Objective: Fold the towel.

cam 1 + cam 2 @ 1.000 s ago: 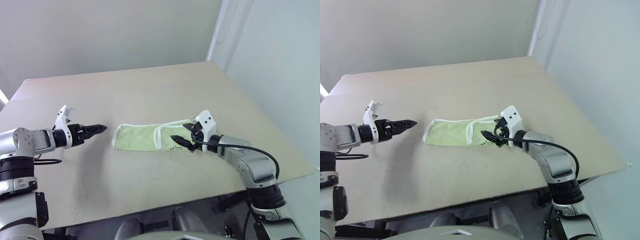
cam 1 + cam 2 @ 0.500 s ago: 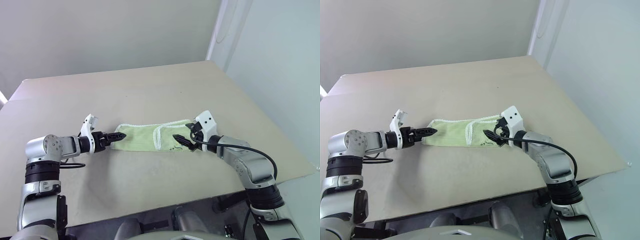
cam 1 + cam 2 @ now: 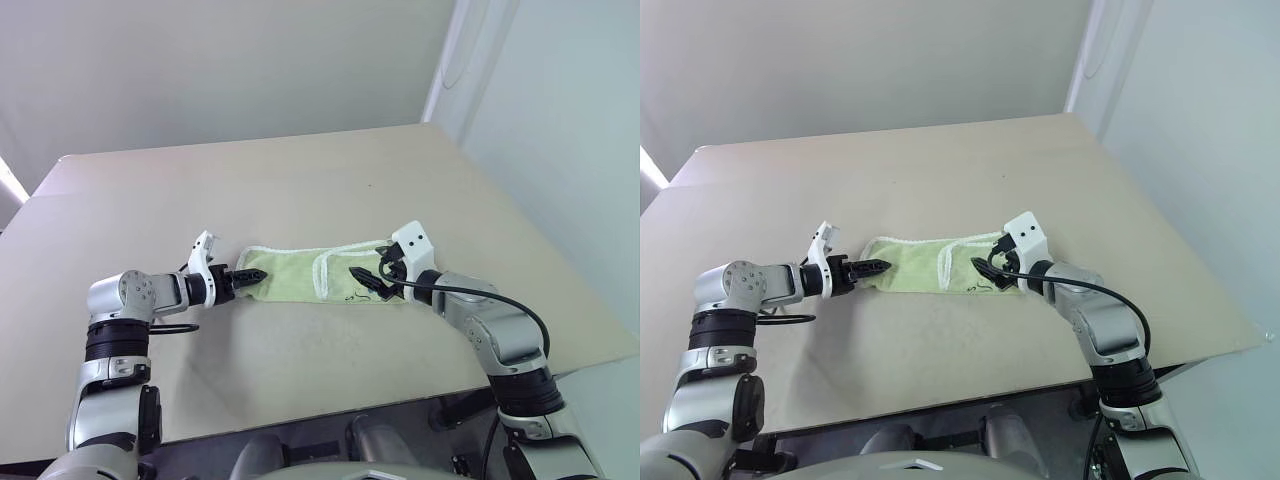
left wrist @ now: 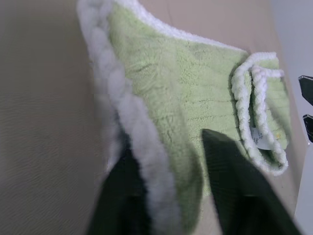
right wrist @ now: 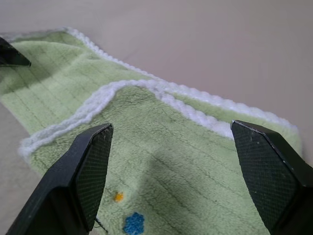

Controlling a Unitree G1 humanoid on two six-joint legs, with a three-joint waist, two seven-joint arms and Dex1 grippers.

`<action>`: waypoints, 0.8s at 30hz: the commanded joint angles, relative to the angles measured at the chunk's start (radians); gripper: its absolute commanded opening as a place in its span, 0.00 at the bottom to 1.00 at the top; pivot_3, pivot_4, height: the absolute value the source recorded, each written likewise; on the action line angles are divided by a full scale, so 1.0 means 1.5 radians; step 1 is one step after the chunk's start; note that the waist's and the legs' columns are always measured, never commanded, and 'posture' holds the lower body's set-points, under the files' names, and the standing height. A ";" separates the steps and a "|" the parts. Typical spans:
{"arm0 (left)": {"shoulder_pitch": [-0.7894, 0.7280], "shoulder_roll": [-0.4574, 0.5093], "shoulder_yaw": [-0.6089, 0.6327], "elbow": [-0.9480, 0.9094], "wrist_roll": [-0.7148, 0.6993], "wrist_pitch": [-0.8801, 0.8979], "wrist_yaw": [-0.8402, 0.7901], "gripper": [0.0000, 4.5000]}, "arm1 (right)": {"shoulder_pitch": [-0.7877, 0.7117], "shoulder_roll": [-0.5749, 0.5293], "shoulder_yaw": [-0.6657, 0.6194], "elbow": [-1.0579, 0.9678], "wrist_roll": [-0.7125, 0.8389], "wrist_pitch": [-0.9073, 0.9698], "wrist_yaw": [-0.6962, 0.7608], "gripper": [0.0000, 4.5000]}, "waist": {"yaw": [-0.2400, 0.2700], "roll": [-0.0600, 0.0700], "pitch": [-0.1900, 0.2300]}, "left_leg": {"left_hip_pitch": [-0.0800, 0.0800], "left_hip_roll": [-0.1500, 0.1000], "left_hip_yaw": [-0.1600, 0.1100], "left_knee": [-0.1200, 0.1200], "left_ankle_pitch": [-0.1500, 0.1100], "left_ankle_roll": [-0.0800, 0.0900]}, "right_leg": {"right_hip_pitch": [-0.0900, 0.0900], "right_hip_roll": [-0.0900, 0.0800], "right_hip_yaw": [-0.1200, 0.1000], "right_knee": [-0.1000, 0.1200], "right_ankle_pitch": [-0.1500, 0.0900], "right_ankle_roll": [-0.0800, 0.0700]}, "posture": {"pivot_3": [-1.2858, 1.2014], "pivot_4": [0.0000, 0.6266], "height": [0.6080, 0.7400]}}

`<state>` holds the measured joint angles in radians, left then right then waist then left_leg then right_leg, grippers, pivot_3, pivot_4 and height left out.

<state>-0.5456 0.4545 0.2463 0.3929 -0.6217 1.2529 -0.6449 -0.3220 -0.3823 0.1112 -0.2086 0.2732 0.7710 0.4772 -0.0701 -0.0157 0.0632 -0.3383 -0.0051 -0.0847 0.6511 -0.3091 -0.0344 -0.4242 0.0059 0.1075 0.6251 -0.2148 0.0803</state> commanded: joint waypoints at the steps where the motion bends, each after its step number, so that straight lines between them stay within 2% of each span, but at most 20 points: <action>1: -0.017 0.009 0.006 0.002 -0.001 -0.006 -0.002 0.04 | -0.005 0.001 -0.009 -0.007 -0.006 -0.010 -0.007 0.90 | 0.000 0.000 0.000 | 0.000 0.000 0.000 0.000 0.000 0.000 | 0.000 0.000 0.000 0.000 0.000 0.000 | 0.52 0.00 1.00; 2: -0.018 0.013 0.005 0.006 0.002 -0.010 -0.002 0.00 | -0.005 0.001 -0.008 -0.008 -0.007 -0.010 -0.007 0.90 | -0.001 0.000 0.000 | 0.000 0.000 0.000 0.000 0.000 0.000 | 0.000 0.000 0.000 0.000 0.000 0.000 | 0.52 0.00 1.00; 11: -0.023 0.058 0.007 0.000 0.005 -0.012 -0.016 0.00 | -0.006 0.001 -0.007 -0.008 -0.008 -0.017 0.003 0.90 | -0.003 0.000 0.000 | 0.000 0.000 0.000 0.000 0.000 0.000 | 0.000 0.000 0.000 0.000 0.000 0.000 | 0.52 0.00 1.00; 18: 0.001 0.162 0.013 -0.012 0.005 -0.033 -0.074 0.00 | -0.009 0.006 -0.001 -0.001 -0.011 -0.025 0.010 0.90 | -0.006 0.000 0.000 | 0.000 0.000 0.000 -0.001 0.000 0.000 | -0.001 0.000 0.000 0.000 0.000 0.000 | 0.52 0.00 1.00; 24: 0.019 0.201 0.010 -0.031 -0.009 -0.029 -0.120 0.00 | -0.012 0.007 0.000 0.005 -0.011 -0.029 0.017 0.90 | -0.005 -0.001 0.000 | 0.000 0.000 0.000 -0.001 0.000 0.000 | -0.001 0.000 0.000 0.000 0.000 0.000 | 0.52 0.00 1.00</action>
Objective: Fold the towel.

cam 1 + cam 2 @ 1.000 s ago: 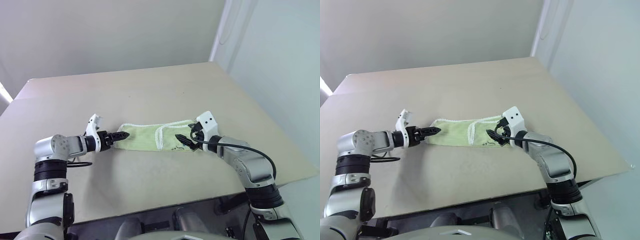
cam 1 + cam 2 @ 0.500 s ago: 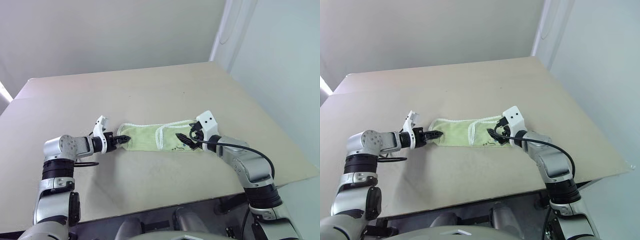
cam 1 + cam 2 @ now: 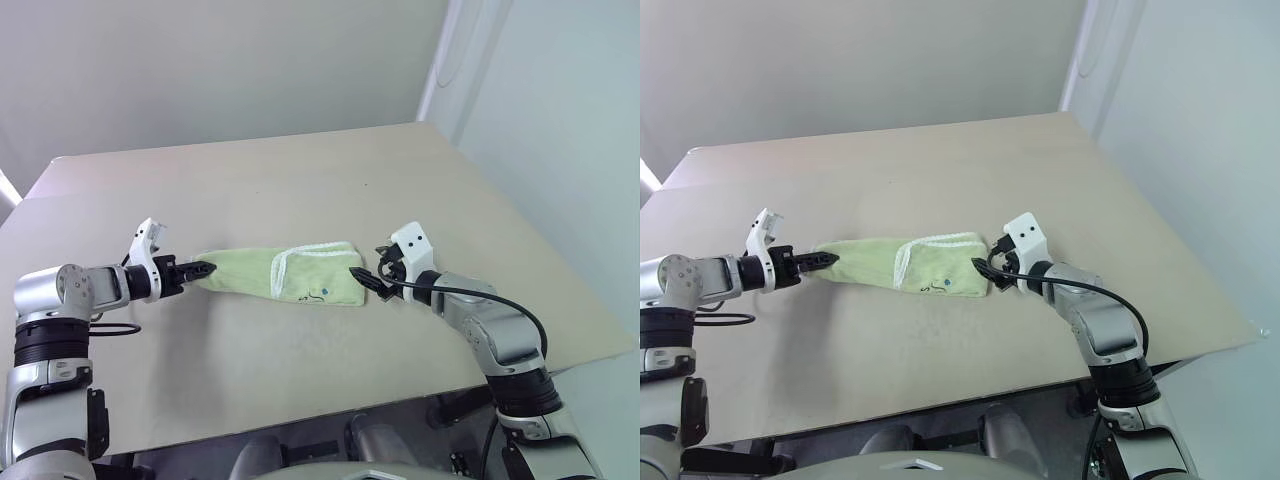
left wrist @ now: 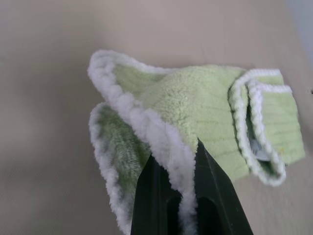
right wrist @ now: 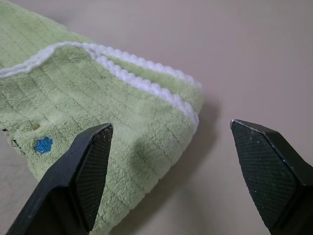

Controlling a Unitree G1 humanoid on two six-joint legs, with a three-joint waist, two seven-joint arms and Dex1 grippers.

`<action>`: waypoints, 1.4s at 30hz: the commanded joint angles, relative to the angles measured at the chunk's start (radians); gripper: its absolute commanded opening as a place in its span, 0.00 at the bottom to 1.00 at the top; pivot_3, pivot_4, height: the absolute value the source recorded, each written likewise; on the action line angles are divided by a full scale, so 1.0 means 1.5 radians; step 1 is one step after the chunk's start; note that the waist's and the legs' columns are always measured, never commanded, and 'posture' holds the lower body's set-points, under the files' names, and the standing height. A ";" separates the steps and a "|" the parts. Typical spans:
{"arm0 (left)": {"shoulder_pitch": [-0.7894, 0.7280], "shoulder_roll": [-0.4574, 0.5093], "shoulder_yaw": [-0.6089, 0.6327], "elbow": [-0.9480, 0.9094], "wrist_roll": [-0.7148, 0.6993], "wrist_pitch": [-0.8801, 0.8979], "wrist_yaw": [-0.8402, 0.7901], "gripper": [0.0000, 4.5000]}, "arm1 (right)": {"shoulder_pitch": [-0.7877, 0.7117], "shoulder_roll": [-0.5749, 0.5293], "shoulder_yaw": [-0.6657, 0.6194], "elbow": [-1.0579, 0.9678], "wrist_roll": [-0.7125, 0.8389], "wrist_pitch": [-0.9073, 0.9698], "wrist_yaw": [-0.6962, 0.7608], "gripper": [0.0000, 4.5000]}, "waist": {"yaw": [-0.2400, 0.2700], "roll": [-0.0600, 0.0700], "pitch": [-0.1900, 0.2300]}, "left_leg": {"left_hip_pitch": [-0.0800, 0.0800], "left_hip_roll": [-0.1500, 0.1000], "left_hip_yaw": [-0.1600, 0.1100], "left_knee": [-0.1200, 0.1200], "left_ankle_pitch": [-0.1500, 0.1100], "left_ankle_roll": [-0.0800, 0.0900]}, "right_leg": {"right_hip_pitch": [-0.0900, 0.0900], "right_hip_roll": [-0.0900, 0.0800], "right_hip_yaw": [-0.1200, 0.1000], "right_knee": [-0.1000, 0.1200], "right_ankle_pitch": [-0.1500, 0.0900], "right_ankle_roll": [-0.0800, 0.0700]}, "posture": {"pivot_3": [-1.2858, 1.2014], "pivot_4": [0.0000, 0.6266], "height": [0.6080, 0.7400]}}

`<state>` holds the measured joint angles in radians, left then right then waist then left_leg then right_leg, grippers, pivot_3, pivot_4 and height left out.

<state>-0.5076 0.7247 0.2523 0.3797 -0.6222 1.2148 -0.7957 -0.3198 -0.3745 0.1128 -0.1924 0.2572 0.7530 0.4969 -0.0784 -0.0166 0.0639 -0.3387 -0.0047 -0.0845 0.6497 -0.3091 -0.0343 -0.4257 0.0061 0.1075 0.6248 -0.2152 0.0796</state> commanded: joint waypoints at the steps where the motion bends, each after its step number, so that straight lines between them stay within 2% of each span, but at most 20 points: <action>1: -0.012 0.018 -0.001 -0.025 -0.005 -0.006 -0.018 0.00 | -0.014 0.002 0.000 -0.004 -0.002 -0.018 0.005 0.90 | 0.001 0.000 0.000 | 0.000 0.000 0.000 0.000 0.000 0.000 | 0.000 0.000 0.000 0.000 0.000 0.000 | 0.52 0.00 1.00; 11: -0.099 -0.038 -0.043 -0.032 -0.005 -0.020 -0.027 0.00 | -0.012 0.001 -0.002 -0.009 -0.004 -0.013 0.003 0.90 | 0.004 0.000 0.000 | 0.000 0.000 0.000 0.000 0.000 0.000 | 0.000 0.000 0.000 0.000 0.000 0.000 | 0.52 0.00 1.00; 16: -0.164 -0.054 -0.120 -0.039 -0.001 -0.028 -0.090 0.00 | -0.006 0.003 -0.003 -0.020 -0.004 -0.006 -0.003 0.90 | 0.004 0.000 0.000 | 0.000 0.000 0.000 0.000 0.000 0.000 | 0.000 0.000 0.000 0.000 0.000 0.000 | 0.52 0.00 1.00; 21: -0.212 -0.055 -0.236 -0.072 0.012 -0.053 -0.195 0.00 | 0.006 0.002 -0.015 -0.028 -0.003 0.000 -0.016 0.90 | 0.004 0.000 0.000 | 0.000 0.000 0.000 0.000 0.000 0.000 | 0.000 0.000 0.000 0.000 0.000 0.000 | 0.52 0.00 1.00; 26: -0.271 -0.113 -0.348 -0.010 0.074 -0.100 -0.240 0.00 | 0.009 0.008 -0.021 -0.030 -0.005 0.000 -0.038 0.90 | 0.005 0.000 0.000 | 0.000 0.000 0.000 0.000 0.000 0.000 | 0.000 0.000 0.000 -0.001 0.000 0.000 | 0.52 0.00 1.00; 34: -0.328 -0.245 -0.417 0.121 0.164 -0.175 -0.241 0.00 | 0.028 0.012 -0.035 -0.045 -0.004 0.005 -0.072 0.90 | 0.004 0.000 0.000 | -0.001 0.000 0.000 0.000 0.000 0.000 | 0.000 0.000 0.001 -0.001 0.000 0.000 | 0.52 0.00 1.00; 40: -0.330 -0.285 -0.449 0.158 0.207 -0.215 -0.280 0.00 | 0.042 0.010 -0.041 -0.057 -0.004 0.015 -0.084 0.90 | 0.004 0.000 0.000 | -0.001 0.000 0.001 0.000 0.000 0.000 | 0.000 0.000 0.001 -0.002 0.000 0.000 | 0.52 0.00 1.00; 41: -0.329 -0.288 -0.453 0.162 0.215 -0.219 -0.282 0.10 | 0.043 0.011 -0.040 -0.057 -0.004 0.016 -0.085 0.90 | 0.004 0.000 0.000 | -0.001 0.000 0.001 0.000 0.000 0.000 | 0.000 0.001 0.001 -0.002 0.000 0.000 | 0.52 0.00 1.00; 42: -0.329 -0.295 -0.454 0.171 0.224 -0.224 -0.279 0.15 | 0.043 0.011 -0.041 -0.059 -0.004 0.018 -0.087 0.90 | 0.005 0.000 0.000 | -0.001 0.000 0.001 0.000 0.000 0.000 | 0.000 0.000 0.001 -0.002 0.000 0.000 | 0.52 0.00 1.00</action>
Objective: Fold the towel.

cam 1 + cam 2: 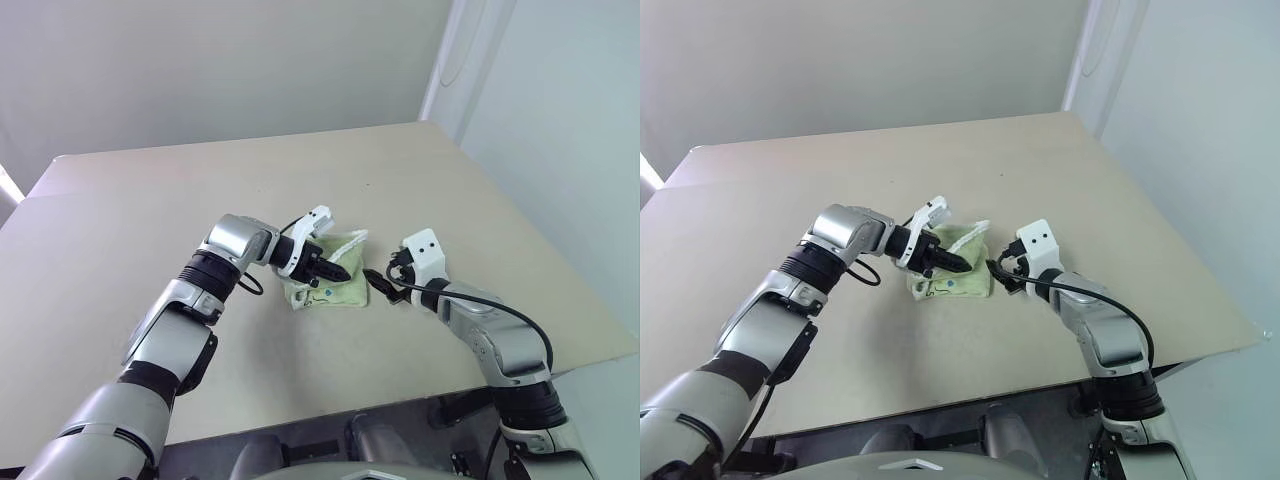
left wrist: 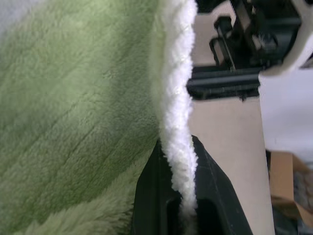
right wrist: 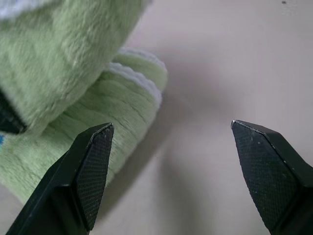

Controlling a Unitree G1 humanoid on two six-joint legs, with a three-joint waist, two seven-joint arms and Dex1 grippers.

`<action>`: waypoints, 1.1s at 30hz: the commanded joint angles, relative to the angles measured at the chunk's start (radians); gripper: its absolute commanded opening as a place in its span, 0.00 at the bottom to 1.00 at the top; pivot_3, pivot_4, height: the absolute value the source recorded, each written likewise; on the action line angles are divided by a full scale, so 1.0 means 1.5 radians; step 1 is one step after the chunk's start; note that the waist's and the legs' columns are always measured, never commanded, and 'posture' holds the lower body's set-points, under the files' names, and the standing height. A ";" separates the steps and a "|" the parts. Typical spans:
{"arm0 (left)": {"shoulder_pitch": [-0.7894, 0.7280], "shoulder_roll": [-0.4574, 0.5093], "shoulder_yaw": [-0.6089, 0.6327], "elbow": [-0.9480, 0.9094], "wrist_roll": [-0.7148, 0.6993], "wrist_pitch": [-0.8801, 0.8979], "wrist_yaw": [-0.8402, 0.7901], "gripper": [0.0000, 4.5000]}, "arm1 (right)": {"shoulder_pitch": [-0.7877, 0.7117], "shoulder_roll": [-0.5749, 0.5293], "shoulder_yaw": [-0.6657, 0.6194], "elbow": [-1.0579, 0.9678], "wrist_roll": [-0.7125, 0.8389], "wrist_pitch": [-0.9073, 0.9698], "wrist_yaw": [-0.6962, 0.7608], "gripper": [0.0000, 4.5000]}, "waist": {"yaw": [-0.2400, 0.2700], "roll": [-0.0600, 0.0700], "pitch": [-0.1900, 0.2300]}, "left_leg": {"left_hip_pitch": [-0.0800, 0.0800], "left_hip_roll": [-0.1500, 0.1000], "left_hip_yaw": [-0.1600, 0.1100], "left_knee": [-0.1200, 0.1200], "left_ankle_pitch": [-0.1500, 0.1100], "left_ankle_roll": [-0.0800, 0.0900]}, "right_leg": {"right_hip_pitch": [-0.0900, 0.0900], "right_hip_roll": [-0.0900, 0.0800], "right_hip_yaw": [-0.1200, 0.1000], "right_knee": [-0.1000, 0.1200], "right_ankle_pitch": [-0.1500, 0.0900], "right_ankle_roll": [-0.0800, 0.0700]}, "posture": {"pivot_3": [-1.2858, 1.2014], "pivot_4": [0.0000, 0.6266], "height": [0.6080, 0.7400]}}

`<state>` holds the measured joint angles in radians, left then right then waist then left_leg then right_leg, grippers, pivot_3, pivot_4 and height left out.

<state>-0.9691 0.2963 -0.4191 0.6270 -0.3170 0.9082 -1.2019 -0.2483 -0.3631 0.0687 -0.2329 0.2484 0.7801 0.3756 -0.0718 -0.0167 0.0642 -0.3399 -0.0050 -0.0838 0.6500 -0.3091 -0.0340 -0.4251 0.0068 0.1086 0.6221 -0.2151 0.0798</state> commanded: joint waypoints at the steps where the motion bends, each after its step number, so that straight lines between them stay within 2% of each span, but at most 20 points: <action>1: -0.020 -0.014 -0.005 0.010 0.025 -0.026 -0.013 0.22 | -0.004 0.004 -0.011 -0.033 0.002 0.001 -0.007 0.90 | 0.000 0.000 0.000 | 0.000 0.000 0.000 0.000 0.000 0.000 | 0.000 0.000 0.000 0.000 0.000 0.000 | 0.52 0.00 1.00; 7: -0.031 -0.025 0.037 0.012 0.012 -0.028 -0.042 0.67 | 0.001 0.002 -0.007 -0.033 0.000 0.005 -0.012 0.90 | 0.000 0.000 0.000 | 0.000 0.000 0.000 0.000 0.000 0.000 | 0.000 0.000 0.000 0.000 0.000 0.000 | 0.52 0.00 1.00; 19: -0.045 0.032 0.087 -0.071 0.004 -0.068 -0.098 0.67 | -0.001 -0.031 -0.011 -0.045 0.011 0.003 0.029 0.90 | 0.001 0.000 0.000 | 0.000 0.000 0.000 0.000 0.000 0.000 | 0.000 0.000 0.000 0.000 0.000 0.000 | 0.52 0.00 1.00; 24: -0.043 0.051 0.089 -0.061 0.017 -0.092 -0.095 0.67 | -0.002 -0.057 -0.028 -0.051 0.015 0.002 0.049 0.90 | 0.000 0.000 0.000 | 0.000 0.000 0.000 0.000 0.000 0.000 | 0.000 0.000 0.000 0.000 0.000 0.001 | 0.52 0.00 1.00; 31: -0.014 0.018 0.042 -0.061 0.035 -0.087 -0.099 0.67 | -0.002 -0.056 -0.025 -0.040 0.003 -0.005 0.044 0.90 | 0.001 0.000 0.000 | 0.000 0.000 0.000 0.000 0.000 0.000 | 0.000 0.000 0.000 0.000 0.000 0.001 | 0.52 0.00 1.00; 33: -0.013 0.001 0.036 -0.046 0.040 -0.085 -0.094 0.75 | -0.001 -0.051 -0.023 -0.039 0.000 -0.005 0.036 0.90 | 0.002 0.000 0.000 | 0.000 0.000 0.000 0.000 0.000 0.000 | 0.000 0.000 0.000 0.000 0.000 0.001 | 0.52 0.00 1.00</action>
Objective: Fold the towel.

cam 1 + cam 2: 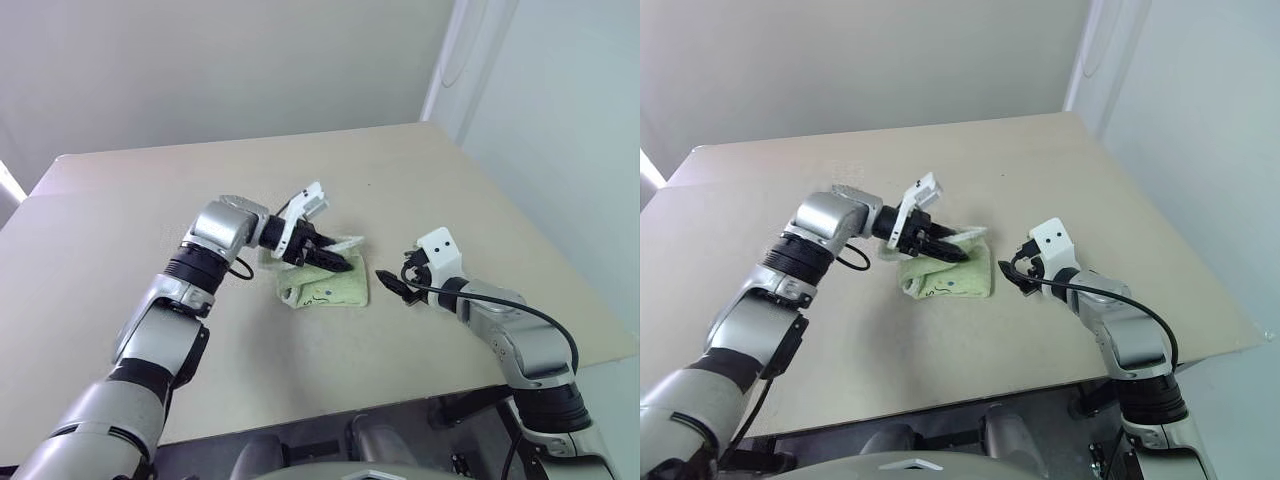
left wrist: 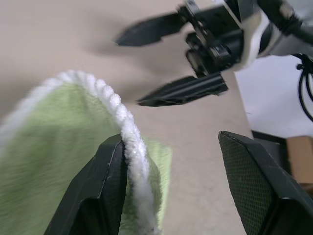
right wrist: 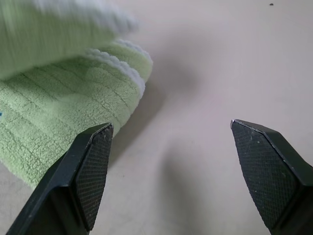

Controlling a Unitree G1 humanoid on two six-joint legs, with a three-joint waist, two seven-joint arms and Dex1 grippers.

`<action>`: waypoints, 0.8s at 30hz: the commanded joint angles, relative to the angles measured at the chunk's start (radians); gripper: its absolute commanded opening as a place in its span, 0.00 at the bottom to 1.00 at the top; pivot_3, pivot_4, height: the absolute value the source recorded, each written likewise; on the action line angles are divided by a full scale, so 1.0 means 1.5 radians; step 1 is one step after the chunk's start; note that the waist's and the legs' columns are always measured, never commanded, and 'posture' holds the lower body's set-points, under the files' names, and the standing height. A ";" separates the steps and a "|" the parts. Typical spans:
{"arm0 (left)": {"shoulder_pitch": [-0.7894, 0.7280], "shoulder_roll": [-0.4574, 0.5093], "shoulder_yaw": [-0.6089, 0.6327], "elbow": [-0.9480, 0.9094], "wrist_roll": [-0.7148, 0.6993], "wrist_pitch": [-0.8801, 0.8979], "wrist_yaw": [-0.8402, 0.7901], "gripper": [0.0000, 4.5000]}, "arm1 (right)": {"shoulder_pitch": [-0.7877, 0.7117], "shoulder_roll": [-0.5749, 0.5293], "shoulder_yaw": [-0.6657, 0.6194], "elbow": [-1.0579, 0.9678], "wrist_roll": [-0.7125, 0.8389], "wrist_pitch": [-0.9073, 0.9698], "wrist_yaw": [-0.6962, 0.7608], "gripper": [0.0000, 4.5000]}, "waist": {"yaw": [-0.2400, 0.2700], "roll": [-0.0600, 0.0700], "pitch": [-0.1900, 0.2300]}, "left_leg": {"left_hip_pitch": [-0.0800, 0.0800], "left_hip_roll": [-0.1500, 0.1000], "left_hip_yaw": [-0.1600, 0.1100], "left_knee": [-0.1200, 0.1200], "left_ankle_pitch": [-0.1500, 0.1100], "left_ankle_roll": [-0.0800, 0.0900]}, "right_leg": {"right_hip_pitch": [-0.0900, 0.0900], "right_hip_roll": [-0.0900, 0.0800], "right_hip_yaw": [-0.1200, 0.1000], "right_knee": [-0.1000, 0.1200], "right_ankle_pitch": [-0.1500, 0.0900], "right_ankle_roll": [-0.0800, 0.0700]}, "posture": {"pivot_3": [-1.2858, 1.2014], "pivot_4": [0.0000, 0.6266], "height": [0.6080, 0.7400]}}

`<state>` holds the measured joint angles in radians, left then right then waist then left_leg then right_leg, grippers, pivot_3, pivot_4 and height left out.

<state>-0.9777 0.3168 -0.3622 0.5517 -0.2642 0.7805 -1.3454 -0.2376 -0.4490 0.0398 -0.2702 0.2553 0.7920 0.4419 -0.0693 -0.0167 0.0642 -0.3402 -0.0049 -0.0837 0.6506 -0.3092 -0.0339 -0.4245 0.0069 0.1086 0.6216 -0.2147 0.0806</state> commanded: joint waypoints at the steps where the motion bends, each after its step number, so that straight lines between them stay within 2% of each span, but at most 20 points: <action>1: -0.003 -0.015 -0.006 -0.001 0.002 -0.004 -0.010 0.80 | -0.007 0.009 -0.005 -0.014 -0.006 -0.011 -0.013 0.90 | 0.000 0.000 0.000 | 0.000 0.000 0.000 0.000 0.000 0.000 | 0.000 0.000 0.000 0.000 0.000 0.000 | 0.52 0.00 1.00; 4: 0.007 -0.033 -0.023 -0.009 0.012 -0.015 -0.011 1.00 | 0.001 0.014 -0.007 -0.018 -0.010 -0.008 -0.025 0.90 | -0.001 0.000 0.000 | 0.000 0.000 0.000 0.000 0.000 0.000 | 0.000 0.000 0.000 0.000 0.000 0.000 | 0.52 0.00 1.00; 7: 0.012 -0.040 -0.042 -0.002 0.031 -0.045 -0.021 1.00 | 0.009 0.011 -0.006 -0.021 -0.014 -0.002 -0.032 0.90 | 0.000 0.000 0.000 | 0.001 0.000 0.000 0.000 0.000 0.000 | 0.000 0.000 0.000 0.001 0.000 0.000 | 0.52 0.00 1.00; 14: -0.029 -0.050 -0.011 0.047 0.056 -0.153 0.008 1.00 | 0.009 -0.003 -0.012 -0.025 -0.011 -0.002 -0.024 0.90 | 0.000 0.000 0.000 | 0.000 0.000 0.000 0.001 0.000 0.000 | 0.000 0.000 0.000 0.001 0.000 0.000 | 0.52 0.00 1.00; 24: -0.071 -0.047 0.017 0.098 0.059 -0.192 -0.018 1.00 | 0.015 -0.032 0.015 -0.047 -0.012 -0.015 0.023 0.90 | 0.000 0.000 0.000 | 0.000 0.000 0.000 0.001 0.000 0.000 | 0.000 0.000 0.000 0.001 0.000 0.000 | 0.52 0.00 1.00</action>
<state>-1.0428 0.2368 -0.3659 0.7004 -0.1823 0.5136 -1.3648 -0.2065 -0.4869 0.0619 -0.2896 0.2371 0.7907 0.4627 -0.0697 -0.0167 0.0642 -0.3399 -0.0051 -0.0831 0.6522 -0.3092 -0.0338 -0.4244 0.0071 0.1093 0.6230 -0.2147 0.0807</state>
